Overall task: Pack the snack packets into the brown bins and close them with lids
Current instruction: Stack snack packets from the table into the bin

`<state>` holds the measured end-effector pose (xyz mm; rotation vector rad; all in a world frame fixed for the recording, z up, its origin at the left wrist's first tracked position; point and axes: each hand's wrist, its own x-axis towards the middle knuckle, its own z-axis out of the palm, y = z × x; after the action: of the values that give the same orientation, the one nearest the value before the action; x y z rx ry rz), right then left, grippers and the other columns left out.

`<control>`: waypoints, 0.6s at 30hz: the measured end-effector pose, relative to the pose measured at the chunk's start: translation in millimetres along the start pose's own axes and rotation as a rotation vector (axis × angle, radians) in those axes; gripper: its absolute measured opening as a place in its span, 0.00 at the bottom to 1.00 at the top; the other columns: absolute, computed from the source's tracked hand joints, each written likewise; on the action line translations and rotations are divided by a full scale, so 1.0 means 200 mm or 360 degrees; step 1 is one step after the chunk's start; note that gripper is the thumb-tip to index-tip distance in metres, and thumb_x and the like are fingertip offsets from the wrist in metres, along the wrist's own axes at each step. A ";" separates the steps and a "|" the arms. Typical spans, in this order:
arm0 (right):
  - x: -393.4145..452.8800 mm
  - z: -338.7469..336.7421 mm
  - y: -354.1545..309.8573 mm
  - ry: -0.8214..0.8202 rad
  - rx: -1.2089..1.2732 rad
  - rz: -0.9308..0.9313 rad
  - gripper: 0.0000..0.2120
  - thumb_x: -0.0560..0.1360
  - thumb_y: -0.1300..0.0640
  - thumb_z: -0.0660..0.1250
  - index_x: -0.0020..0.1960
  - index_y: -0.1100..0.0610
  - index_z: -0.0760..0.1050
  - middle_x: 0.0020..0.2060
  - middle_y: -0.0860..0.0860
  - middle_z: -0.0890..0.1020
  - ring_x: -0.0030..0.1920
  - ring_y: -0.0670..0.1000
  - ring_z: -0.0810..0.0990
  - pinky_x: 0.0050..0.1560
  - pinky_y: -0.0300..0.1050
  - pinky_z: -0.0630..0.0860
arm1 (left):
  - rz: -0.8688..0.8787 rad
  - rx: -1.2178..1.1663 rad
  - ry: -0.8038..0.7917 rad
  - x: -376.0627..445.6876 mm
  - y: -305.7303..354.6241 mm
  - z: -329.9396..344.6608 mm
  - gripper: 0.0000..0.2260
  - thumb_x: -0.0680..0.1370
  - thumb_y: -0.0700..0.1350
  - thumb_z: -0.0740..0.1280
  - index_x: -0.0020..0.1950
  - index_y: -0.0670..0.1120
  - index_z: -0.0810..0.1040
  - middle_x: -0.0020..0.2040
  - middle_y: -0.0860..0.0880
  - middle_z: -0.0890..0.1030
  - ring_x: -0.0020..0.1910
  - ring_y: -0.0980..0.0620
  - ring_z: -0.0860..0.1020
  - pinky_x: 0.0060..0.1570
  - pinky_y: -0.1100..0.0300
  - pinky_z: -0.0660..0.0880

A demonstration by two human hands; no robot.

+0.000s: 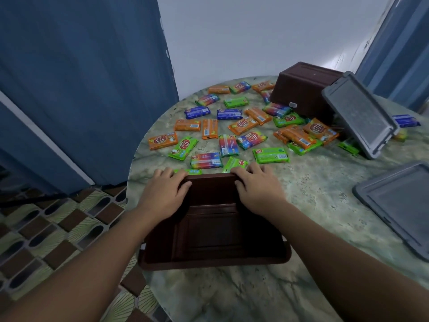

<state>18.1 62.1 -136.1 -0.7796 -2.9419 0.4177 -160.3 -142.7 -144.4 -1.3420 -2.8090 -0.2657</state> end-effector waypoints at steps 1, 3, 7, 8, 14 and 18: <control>0.02 -0.02 0.00 -0.0032 0.0010 0.0003 0.17 0.83 0.43 0.54 0.70 0.40 0.70 0.62 0.51 0.74 0.63 0.59 0.69 0.64 0.58 0.71 | 0.0004 0.0033 -0.0001 0.01 0.01 -0.02 0.19 0.83 0.62 0.55 0.66 0.54 0.76 0.57 0.49 0.77 0.60 0.45 0.71 0.57 0.48 0.71; 0.10 -0.06 0.00 -0.0123 0.0093 0.0000 0.19 0.82 0.40 0.50 0.64 0.41 0.75 0.60 0.49 0.78 0.62 0.57 0.72 0.66 0.59 0.69 | -0.0021 0.0001 -0.0023 0.05 0.02 -0.06 0.23 0.82 0.65 0.51 0.61 0.54 0.79 0.54 0.51 0.77 0.59 0.47 0.71 0.58 0.47 0.71; 0.30 -0.16 -0.04 -0.0198 0.0395 -0.0051 0.19 0.85 0.45 0.54 0.59 0.53 0.80 0.54 0.54 0.82 0.56 0.57 0.78 0.56 0.51 0.74 | -0.0006 -0.0291 -0.0116 0.24 0.04 -0.13 0.20 0.83 0.61 0.54 0.56 0.52 0.82 0.50 0.50 0.76 0.54 0.49 0.74 0.53 0.49 0.73; 0.35 -0.18 -0.06 -0.0232 0.0430 -0.0039 0.18 0.85 0.46 0.56 0.61 0.54 0.79 0.56 0.54 0.82 0.57 0.56 0.78 0.54 0.49 0.73 | 0.0024 -0.0310 -0.0150 0.30 0.04 -0.15 0.17 0.83 0.59 0.57 0.56 0.52 0.82 0.49 0.50 0.77 0.51 0.50 0.75 0.48 0.52 0.74; 0.54 -0.16 -0.17 -0.0715 0.0207 0.0132 0.18 0.84 0.45 0.60 0.70 0.51 0.75 0.70 0.53 0.75 0.69 0.56 0.73 0.62 0.48 0.69 | 0.0012 -0.0138 -0.0561 0.58 0.03 -0.16 0.10 0.80 0.54 0.68 0.59 0.53 0.81 0.54 0.50 0.81 0.50 0.50 0.79 0.50 0.51 0.79; 0.63 -0.09 -0.19 -0.0896 -0.0004 0.0267 0.24 0.83 0.43 0.62 0.76 0.50 0.69 0.75 0.56 0.71 0.72 0.58 0.70 0.67 0.50 0.68 | 0.0023 -0.0019 -0.0798 0.67 -0.02 -0.09 0.16 0.77 0.50 0.74 0.63 0.49 0.79 0.56 0.49 0.80 0.51 0.49 0.78 0.45 0.55 0.75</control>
<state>-107.3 97.3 -109.0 -1.0653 -3.3909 0.7574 -248.0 -45.2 -114.6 -1.6258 -3.1873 0.0695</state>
